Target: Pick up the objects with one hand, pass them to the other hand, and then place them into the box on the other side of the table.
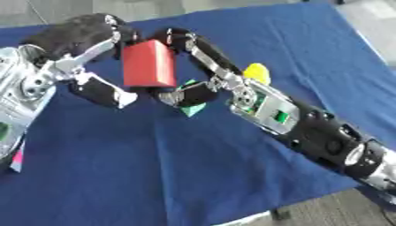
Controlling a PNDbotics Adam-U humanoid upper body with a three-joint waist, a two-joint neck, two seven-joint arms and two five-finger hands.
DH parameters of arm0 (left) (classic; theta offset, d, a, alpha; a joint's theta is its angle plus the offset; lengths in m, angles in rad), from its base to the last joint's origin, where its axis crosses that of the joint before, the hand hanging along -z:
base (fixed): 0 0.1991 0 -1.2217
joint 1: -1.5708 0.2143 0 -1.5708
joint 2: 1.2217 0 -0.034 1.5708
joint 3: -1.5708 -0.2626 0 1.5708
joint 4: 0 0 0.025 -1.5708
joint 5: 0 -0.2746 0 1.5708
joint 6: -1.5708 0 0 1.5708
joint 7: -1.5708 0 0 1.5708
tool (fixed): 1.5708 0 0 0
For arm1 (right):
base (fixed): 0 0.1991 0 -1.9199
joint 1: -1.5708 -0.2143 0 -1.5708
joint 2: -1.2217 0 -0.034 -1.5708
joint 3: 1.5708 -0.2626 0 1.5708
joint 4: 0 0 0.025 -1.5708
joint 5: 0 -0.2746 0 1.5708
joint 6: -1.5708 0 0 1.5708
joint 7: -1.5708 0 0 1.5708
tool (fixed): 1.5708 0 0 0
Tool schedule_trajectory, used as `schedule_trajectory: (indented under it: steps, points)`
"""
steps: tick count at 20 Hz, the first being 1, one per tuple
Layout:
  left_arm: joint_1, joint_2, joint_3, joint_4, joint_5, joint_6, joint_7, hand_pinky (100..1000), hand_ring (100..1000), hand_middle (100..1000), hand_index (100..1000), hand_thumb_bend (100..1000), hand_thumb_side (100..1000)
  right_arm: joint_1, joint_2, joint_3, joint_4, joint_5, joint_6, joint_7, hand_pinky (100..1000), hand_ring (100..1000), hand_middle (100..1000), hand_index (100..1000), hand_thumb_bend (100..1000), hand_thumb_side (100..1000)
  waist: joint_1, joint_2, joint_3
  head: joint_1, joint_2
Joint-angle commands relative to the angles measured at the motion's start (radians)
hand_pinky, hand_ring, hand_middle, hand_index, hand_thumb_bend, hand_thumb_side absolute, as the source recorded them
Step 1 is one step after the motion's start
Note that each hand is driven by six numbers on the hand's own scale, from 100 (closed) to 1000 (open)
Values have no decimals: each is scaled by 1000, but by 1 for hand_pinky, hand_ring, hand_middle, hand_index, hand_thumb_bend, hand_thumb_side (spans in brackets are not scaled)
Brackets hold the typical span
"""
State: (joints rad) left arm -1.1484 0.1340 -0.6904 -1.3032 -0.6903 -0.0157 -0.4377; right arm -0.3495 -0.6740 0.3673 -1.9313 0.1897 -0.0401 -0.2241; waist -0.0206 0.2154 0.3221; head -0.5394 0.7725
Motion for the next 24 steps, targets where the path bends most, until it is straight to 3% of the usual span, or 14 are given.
schedule_trajectory:
  steps: [1, 24]
  points:
    - [-8, -22, -19, 15, -22, -3, -4, 1000, 516, 314, 375, 100, 259, -34, 10, 0, -69, 2, -12, -14, 710, 777, 810, 898, 447, 100, 7, -8, -1, 1, -2]
    - [1, -4, -1, 50, -74, -29, 10, 1000, 505, 293, 350, 100, 270, -24, 4, 9, -69, 47, -5, 0, 735, 803, 826, 915, 463, 100, 9, -12, -7, -1, -2]
